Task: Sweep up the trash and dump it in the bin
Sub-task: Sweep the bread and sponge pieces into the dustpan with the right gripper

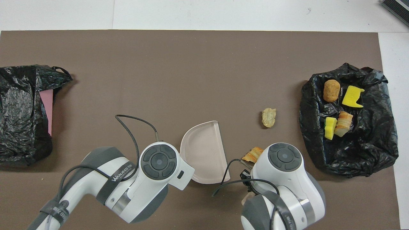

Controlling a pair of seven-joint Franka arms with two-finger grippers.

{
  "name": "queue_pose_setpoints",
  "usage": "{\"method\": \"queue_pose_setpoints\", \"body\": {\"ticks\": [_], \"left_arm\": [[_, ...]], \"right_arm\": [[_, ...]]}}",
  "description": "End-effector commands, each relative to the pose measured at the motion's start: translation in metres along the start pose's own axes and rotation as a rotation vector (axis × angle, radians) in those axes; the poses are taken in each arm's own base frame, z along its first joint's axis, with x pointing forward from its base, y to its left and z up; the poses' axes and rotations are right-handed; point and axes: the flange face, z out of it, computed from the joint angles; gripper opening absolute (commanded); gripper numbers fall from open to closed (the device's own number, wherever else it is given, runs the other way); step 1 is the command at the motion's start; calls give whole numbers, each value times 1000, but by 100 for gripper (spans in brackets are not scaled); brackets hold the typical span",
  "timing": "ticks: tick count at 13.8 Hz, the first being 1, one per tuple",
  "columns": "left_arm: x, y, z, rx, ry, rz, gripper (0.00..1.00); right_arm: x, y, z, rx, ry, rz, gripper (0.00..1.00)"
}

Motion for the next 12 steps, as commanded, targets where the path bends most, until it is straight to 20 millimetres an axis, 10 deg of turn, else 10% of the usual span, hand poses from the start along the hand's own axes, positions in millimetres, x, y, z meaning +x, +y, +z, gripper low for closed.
{"method": "queue_pose_setpoints", "body": {"ticks": [1, 12], "left_arm": [[1, 6, -3, 32, 0, 19, 0], [-1, -4, 2, 64, 47, 4, 0]], "right_arm": [[10, -26, -17, 65, -17, -55, 0], [-93, -61, -22, 72, -2, -684, 0]]}}
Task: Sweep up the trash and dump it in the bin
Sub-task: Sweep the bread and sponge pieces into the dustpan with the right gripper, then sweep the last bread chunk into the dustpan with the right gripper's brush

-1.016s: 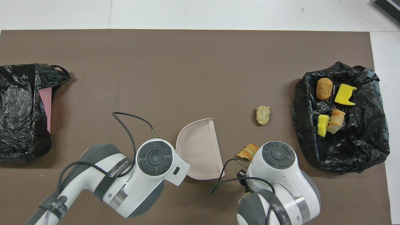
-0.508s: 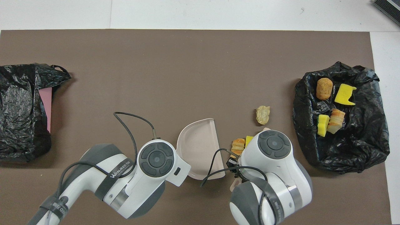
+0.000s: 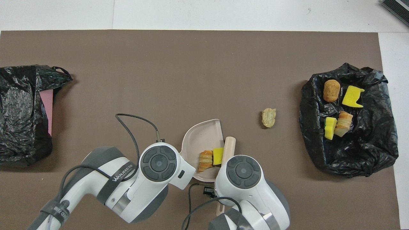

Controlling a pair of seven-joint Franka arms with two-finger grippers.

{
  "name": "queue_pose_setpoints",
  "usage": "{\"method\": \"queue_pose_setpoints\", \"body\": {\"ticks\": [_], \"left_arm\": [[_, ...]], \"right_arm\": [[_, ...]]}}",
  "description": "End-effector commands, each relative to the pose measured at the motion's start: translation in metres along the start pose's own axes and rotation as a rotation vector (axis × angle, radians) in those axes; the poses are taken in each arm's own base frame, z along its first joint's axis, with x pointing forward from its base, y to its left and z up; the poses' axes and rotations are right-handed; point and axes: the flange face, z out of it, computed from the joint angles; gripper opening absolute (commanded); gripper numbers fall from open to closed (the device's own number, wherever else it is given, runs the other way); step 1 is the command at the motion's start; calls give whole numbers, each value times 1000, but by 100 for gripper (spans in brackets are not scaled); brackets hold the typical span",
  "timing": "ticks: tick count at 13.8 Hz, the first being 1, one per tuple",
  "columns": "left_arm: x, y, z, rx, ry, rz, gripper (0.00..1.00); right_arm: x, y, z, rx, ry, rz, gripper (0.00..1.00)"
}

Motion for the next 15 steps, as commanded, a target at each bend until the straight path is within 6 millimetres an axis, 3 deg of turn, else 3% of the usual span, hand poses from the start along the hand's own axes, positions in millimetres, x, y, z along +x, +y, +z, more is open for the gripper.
{"method": "queue_pose_setpoints", "body": {"ticks": [1, 4, 8, 12, 15], "left_arm": [[-8, -7, 6, 39, 29, -10, 0], [-15, -21, 9, 36, 32, -34, 0], [-26, -48, 7, 32, 43, -94, 0], [-22, -64, 1, 20, 36, -118, 0], [-20, -63, 1, 15, 30, -123, 0]], "right_arm": [[11, -12, -15, 12, 2, -134, 0], [37, -5, -24, -115, 82, -319, 0], [96, 34, -43, -245, 99, -358, 0], [127, 104, -102, -378, 137, -221, 0], [157, 149, -102, -333, 148, -122, 0]]}}
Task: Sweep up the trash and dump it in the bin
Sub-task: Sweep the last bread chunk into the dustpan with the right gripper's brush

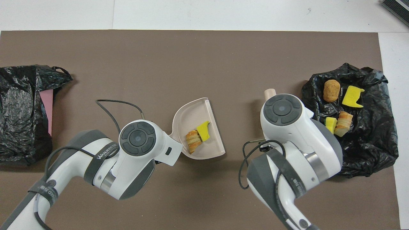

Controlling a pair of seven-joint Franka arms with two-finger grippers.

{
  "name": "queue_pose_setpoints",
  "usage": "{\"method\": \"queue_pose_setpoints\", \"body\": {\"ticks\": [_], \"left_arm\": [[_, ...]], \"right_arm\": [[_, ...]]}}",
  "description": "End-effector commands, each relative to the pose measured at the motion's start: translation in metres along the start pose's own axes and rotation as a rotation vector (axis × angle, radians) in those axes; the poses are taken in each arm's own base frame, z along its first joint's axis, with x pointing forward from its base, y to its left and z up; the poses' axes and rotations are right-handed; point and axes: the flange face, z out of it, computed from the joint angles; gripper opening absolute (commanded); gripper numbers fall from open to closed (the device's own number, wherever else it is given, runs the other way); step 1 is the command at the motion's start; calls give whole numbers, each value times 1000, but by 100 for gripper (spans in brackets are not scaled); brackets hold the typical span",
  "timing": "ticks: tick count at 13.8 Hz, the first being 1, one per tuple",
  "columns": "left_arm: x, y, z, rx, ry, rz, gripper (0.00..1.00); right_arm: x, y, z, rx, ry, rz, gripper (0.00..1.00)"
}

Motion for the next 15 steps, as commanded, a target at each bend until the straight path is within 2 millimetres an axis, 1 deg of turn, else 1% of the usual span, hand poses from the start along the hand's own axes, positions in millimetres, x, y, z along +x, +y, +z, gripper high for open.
{"method": "queue_pose_setpoints", "body": {"ticks": [1, 2, 3, 5, 6, 7, 8, 11, 12, 14, 15], "left_arm": [[3, -1, -3, -4, -12, -13, 0], [3, 3, -3, -7, -17, -6, 0], [4, 5, -3, -11, -23, -3, 0], [4, 8, -4, -17, -35, -15, 0], [4, 11, -5, -19, -43, -18, 0], [8, 19, -5, -22, -60, -1, 0], [9, 22, -6, -26, -70, 0, 0], [10, 25, -6, -25, -70, -17, 0], [11, 26, -6, -19, -65, -14, 0], [9, 27, -1, -12, -53, -14, 0], [12, 27, 5, -11, -49, -11, 0]], "right_arm": [[10, 31, 22, 29, 3, 49, 0], [9, 35, 33, 35, -11, 32, 0], [8, 35, 47, 33, -30, 22, 0], [8, 30, 59, 40, -27, -42, 0], [6, 22, 59, 80, -40, -52, 0], [1, 11, 55, 134, -50, -60, 0], [-7, -9, 48, 150, -49, -106, 0], [-32, -62, 30, 204, -39, -201, 0], [-38, -76, 24, 230, -33, -236, 0], [-45, -95, 16, 305, -16, -269, 0], [-51, -106, 10, 324, -14, -280, 0]]}}
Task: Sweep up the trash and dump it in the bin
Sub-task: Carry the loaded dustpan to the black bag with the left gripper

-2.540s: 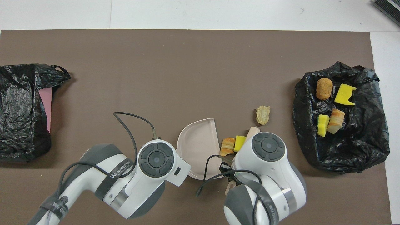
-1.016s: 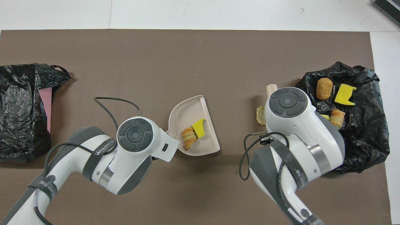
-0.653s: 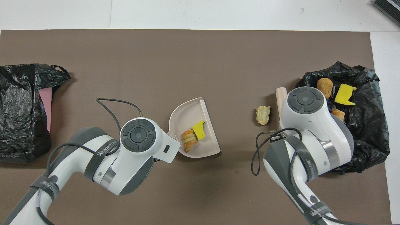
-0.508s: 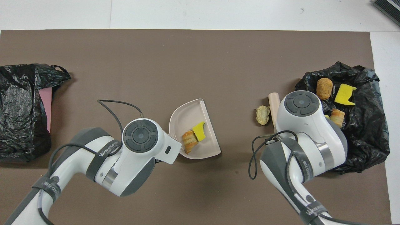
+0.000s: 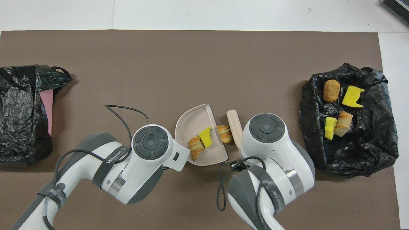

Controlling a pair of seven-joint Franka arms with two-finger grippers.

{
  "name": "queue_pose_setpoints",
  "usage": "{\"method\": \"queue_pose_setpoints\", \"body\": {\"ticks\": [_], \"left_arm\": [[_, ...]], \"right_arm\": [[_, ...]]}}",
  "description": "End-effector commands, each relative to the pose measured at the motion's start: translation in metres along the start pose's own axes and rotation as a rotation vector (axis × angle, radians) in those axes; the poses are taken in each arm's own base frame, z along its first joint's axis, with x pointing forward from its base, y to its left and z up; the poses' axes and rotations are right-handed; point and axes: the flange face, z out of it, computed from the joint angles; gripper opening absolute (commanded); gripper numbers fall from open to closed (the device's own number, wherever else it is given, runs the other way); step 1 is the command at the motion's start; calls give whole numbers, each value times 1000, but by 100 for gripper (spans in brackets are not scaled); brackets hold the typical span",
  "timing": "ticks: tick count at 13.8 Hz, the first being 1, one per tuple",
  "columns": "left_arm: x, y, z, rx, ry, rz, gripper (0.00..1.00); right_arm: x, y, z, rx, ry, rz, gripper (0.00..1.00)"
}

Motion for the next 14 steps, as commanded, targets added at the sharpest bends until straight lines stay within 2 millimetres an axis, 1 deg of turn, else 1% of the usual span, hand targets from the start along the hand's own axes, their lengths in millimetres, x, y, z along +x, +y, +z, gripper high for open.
{"method": "queue_pose_setpoints", "body": {"ticks": [1, 2, 3, 5, 6, 9, 10, 11, 12, 13, 14], "left_arm": [[2, 5, 8, 28, 11, 5, 0], [1, 3, 10, 40, 30, 3, 0], [1, -2, 10, 50, 47, -3, 0], [3, -5, 9, 66, 71, 0, 0], [2, -6, 12, 62, 67, -1, 0], [-14, -32, 13, 59, 68, 22, 0], [-16, -41, 16, 52, 69, 42, 0], [-19, -53, 14, 52, 72, 50, 0], [-25, -64, 12, 46, 80, 49, 0], [-31, -70, 7, 39, 96, 60, 0], [-42, -83, -2, 32, 106, 79, 0]], "right_arm": [[-8, -20, -11, 62, 28, -56, 0], [-11, -33, -17, 58, 33, -74, 0], [-11, -39, -22, 59, 39, -53, 0], [-12, -40, -32, 64, 55, -20, 0], [-14, -40, -36, 63, 59, -18, 0], [-23, -40, -35, 50, 28, 23, 0], [-26, -39, -36, 48, 26, 52, 0], [-30, -39, -39, 49, 36, 94, 0], [-40, -48, -36, 41, 41, 127, 0], [-54, -63, -31, 34, 62, 153, 0], [-67, -72, -26, 39, 102, 204, 0]]}}
